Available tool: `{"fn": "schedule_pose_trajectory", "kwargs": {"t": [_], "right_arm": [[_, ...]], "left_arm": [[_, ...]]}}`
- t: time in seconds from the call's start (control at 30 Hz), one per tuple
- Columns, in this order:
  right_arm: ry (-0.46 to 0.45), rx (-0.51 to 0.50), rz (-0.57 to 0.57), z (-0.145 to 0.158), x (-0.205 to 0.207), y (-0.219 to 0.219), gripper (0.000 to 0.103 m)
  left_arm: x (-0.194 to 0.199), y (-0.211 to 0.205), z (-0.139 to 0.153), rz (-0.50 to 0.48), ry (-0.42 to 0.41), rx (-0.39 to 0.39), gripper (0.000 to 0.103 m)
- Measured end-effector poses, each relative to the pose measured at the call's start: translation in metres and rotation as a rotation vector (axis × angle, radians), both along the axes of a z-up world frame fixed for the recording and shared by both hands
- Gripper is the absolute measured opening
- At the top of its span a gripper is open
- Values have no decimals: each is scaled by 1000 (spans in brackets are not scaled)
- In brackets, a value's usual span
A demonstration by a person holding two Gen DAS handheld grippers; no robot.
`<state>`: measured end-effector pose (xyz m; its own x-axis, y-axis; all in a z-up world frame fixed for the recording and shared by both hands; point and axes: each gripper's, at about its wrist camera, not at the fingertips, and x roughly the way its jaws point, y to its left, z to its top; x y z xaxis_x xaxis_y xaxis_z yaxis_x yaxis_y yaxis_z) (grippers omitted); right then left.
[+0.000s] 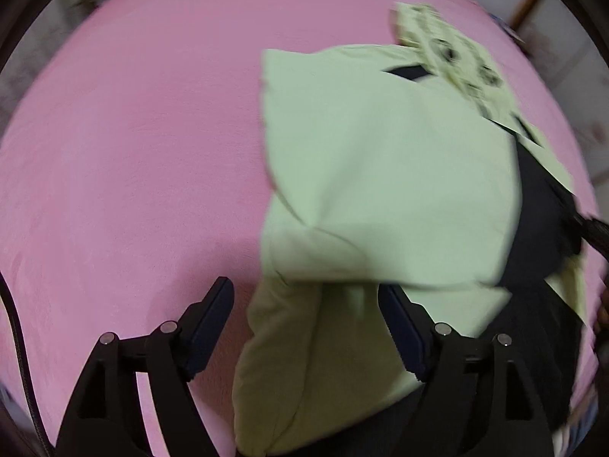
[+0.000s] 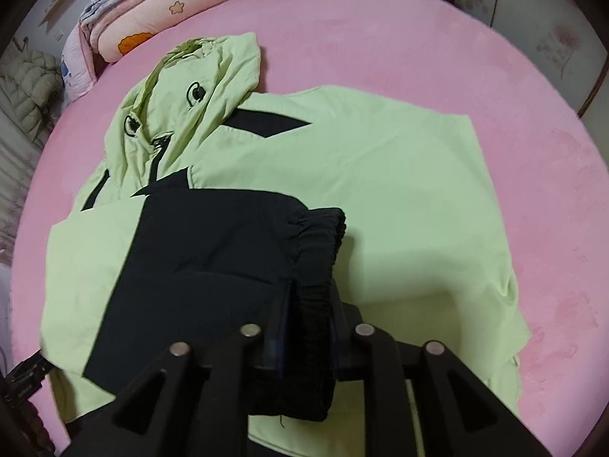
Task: Fold large clothes
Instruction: 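Take the cuff with the right tool while the left tool folds the jacket side inward, then lay the black sleeve on the jacket and open the right tool while the left tool releases the side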
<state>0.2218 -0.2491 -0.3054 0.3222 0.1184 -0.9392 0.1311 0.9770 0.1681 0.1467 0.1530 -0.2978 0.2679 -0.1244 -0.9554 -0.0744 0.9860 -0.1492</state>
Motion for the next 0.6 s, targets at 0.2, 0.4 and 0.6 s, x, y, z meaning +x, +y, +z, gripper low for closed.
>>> {"fn": "schedule_pose_trajectory", "kwargs": {"t": [0.2, 0.4, 0.6], "right_arm": [[-20, 66, 36, 17, -2, -13, 41], [-20, 100, -6, 15, 19, -31, 42], [32, 152, -29, -10, 36, -43, 42]], "left_arm": [[22, 27, 33, 9, -68, -76, 88], [99, 52, 0, 141, -50, -97, 88], [143, 47, -40, 147, 23, -68, 88]]}}
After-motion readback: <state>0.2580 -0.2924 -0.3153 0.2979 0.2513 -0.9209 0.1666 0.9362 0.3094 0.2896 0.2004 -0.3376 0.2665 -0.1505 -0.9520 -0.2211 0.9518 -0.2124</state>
